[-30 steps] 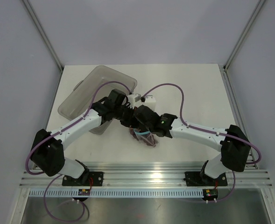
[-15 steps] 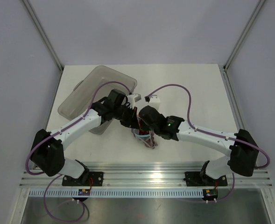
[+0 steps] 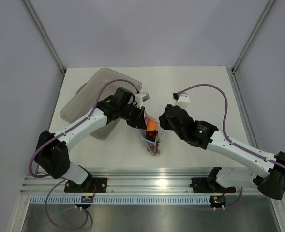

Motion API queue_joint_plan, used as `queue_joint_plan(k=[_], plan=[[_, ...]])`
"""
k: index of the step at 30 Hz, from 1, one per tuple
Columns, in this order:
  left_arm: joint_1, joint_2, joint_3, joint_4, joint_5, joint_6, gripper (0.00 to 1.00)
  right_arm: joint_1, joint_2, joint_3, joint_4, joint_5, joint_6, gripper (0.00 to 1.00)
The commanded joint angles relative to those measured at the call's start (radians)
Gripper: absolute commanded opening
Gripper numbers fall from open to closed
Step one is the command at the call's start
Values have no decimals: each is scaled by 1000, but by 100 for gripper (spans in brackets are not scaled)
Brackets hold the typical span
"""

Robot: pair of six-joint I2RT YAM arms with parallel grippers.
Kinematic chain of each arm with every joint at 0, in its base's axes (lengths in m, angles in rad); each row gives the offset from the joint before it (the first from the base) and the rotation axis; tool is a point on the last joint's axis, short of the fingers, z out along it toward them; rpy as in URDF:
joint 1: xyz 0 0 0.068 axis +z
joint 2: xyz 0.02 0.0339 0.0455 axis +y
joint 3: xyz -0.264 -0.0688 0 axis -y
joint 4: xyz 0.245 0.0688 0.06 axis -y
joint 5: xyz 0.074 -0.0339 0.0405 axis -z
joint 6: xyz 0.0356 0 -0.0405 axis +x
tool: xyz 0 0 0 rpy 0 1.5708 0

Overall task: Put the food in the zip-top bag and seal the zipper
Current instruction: Adjust the fake fruit in the zipper food storage bag, then zip the zipper food storage bag at the center of the board.

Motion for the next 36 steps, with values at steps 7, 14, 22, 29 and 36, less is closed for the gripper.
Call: queue_joint_plan(k=[7, 14, 22, 29, 36], plan=[[5, 90, 147, -17, 64, 70, 0, -149, -63, -179, -57, -83, 46, 9], [3, 166, 216, -28, 91, 70, 0, -129, -5, -200, 97, -252, 27, 0], [3, 212, 283, -60, 85, 73, 1, -94, 86, -142, 185, -307, -4, 0], [3, 212, 294, -60, 78, 64, 4, -90, -37, -137, 46, -185, -11, 2], [5, 192, 268, -15, 85, 39, 0, -90, -106, 28, -145, -56, -160, 39]])
